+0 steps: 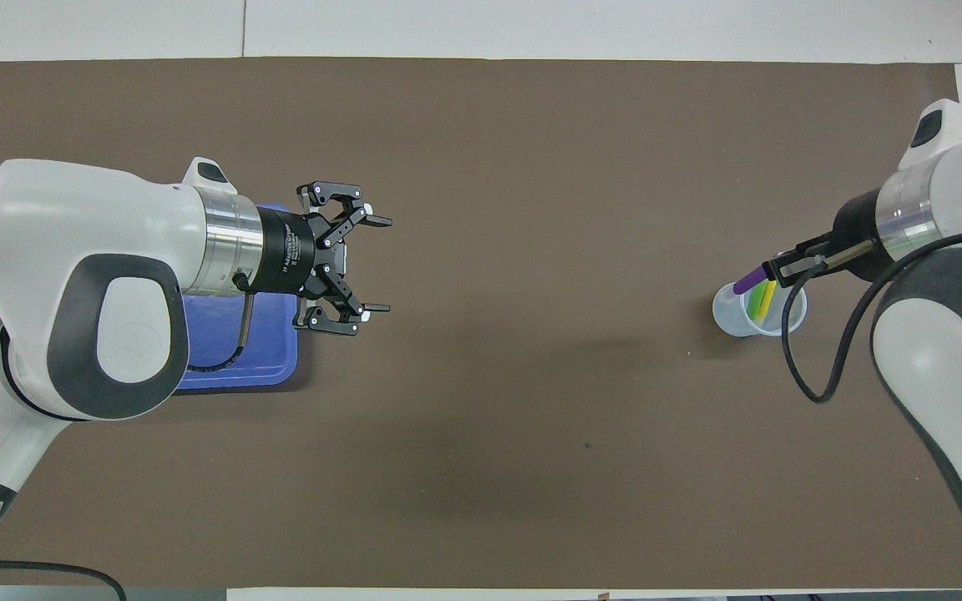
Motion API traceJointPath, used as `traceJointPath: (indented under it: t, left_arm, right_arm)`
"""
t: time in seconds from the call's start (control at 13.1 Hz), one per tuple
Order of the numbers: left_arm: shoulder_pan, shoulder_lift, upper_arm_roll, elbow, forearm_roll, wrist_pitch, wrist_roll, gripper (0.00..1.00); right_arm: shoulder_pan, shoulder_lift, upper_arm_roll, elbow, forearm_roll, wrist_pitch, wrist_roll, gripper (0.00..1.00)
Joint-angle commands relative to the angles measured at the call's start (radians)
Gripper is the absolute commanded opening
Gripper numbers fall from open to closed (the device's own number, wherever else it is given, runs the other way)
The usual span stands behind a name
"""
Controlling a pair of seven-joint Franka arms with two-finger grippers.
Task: Transfer and insert pens with both arms
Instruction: 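Insert the purple pen into the cup with the right gripper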
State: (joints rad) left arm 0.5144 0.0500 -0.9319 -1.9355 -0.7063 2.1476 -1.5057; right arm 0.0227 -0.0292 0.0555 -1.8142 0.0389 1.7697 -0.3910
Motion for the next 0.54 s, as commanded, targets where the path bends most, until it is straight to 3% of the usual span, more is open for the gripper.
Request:
traceJointPath:
  t: [0.0,0.23,0.46]
  left_arm:
    - [0.01,-0.03,0.005,-0.005,-0.019,0.005,0.013,1.0]
    - [0.019,-0.032,0.005,-0.003,-0.018,0.005,0.015,1.0]
    - [0.007,-0.035,0.014,-0.003,-0.016,0.005,0.016,1.0]
  right_arm:
    - [-0.035,-0.05,0.013,-0.12,-0.056,0.057,-0.092,0.0]
    - [-0.056,-0.063,0.015,-0.226,-0.129,0.2,-0.228,0.0]
    - [-0.049,-0.063,0.017,-0.273,-0.134,0.244,-0.239,0.0]
